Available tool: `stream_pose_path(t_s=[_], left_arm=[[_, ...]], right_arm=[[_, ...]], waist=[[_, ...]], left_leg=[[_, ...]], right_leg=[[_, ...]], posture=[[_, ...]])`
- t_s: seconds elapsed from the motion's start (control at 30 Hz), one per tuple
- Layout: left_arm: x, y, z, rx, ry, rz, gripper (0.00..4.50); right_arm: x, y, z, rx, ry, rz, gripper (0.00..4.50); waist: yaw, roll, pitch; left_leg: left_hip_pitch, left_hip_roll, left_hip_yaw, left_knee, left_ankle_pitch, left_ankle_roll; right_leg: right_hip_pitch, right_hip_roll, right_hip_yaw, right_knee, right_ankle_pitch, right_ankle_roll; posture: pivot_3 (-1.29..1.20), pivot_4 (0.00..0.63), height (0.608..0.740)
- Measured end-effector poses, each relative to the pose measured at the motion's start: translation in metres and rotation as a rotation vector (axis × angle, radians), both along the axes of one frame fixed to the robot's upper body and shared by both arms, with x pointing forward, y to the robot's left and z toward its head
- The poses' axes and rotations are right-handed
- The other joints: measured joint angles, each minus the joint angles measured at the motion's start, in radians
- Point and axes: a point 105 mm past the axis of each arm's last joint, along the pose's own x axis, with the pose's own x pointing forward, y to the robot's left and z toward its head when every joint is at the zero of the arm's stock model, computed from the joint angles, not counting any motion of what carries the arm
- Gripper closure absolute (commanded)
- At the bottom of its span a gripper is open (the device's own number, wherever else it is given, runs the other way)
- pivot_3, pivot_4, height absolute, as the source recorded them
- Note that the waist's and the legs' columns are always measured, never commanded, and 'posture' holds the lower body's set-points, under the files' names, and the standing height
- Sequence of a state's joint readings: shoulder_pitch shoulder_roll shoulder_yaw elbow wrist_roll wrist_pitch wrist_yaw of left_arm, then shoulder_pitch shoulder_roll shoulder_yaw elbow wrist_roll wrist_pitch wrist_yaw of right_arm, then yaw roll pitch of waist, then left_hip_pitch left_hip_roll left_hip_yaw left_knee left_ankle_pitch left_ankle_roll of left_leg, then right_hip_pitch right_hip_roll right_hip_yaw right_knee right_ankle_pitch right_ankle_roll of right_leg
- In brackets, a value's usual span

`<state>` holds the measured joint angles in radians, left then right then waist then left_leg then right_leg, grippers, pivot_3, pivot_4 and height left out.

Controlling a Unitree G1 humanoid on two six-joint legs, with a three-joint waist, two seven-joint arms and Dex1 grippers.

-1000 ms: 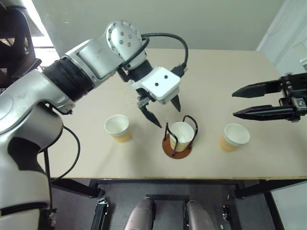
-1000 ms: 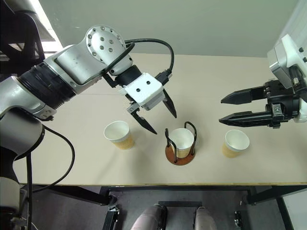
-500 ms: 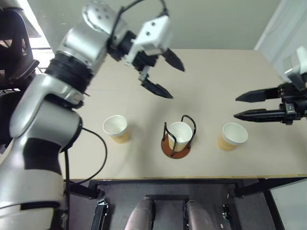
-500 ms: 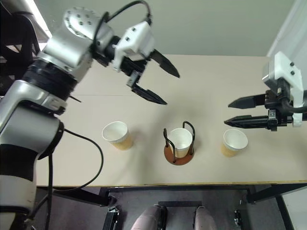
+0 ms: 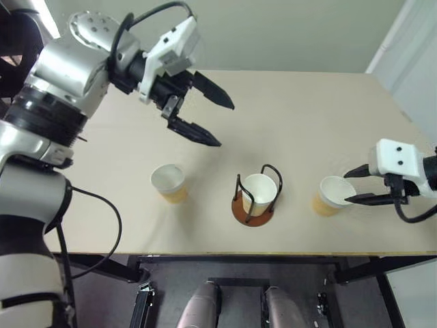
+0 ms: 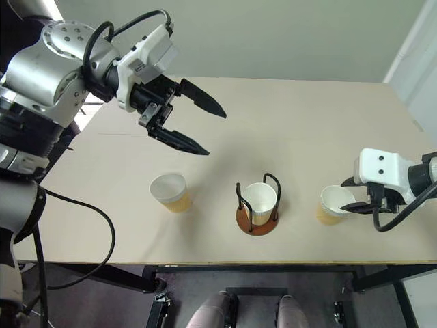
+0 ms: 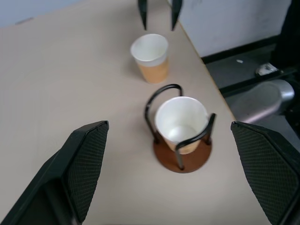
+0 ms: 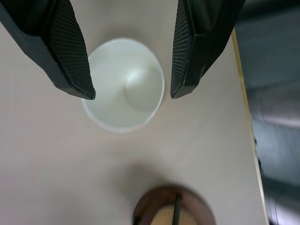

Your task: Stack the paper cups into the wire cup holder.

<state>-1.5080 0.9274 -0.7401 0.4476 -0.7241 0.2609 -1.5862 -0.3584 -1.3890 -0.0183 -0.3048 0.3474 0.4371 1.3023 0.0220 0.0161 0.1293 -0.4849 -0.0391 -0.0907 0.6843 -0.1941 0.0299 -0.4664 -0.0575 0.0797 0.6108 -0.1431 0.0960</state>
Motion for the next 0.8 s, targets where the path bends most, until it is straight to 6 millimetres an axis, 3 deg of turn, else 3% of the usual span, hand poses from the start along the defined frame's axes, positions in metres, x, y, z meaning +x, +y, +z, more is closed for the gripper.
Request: stream_pose_path(t_s=[0.3,0.53,0.63,0.8], left_arm=[[-0.003,0.0,-0.008,0.008,0.036,-0.006,0.02],[-0.006,0.007,-0.015,0.018,0.06,0.008,0.02],[-0.005,0.01,-0.019,0.023,0.069,0.019,0.0],[-0.002,0.017,-0.024,0.048,0.049,0.043,0.0]], right_arm=[[0.005,0.007,-0.024,-0.055,0.026,0.094,1.96],[0.012,-0.007,-0.044,-0.173,0.029,0.125,1.96],[0.015,-0.012,-0.057,-0.209,0.039,0.138,2.54],[0.012,-0.013,-0.061,-0.236,0.065,0.168,4.34]], waist=[[-0.004,0.0,0.0],[-0.005,0.0,0.0],[-0.006,0.0,0.0],[-0.007,0.0,0.0]], left_leg=[[0.007,0.0,-0.002,-0.002,0.003,-0.001],[0.009,0.0,-0.002,-0.003,0.002,-0.003],[0.009,0.0,-0.002,-0.003,0.002,-0.003],[0.01,0.0,-0.002,-0.004,0.001,-0.004]], right_leg=[[0.005,0.001,0.001,0.0,0.002,-0.002],[0.007,0.0,0.001,-0.001,0.002,-0.003],[0.007,0.0,0.001,-0.001,0.002,-0.003],[0.007,0.001,0.001,-0.001,0.002,-0.004]], posture=[[0.0,0.15,0.74],[0.0,0.15,0.74],[0.0,0.15,0.74],[0.0,0.15,0.74]])
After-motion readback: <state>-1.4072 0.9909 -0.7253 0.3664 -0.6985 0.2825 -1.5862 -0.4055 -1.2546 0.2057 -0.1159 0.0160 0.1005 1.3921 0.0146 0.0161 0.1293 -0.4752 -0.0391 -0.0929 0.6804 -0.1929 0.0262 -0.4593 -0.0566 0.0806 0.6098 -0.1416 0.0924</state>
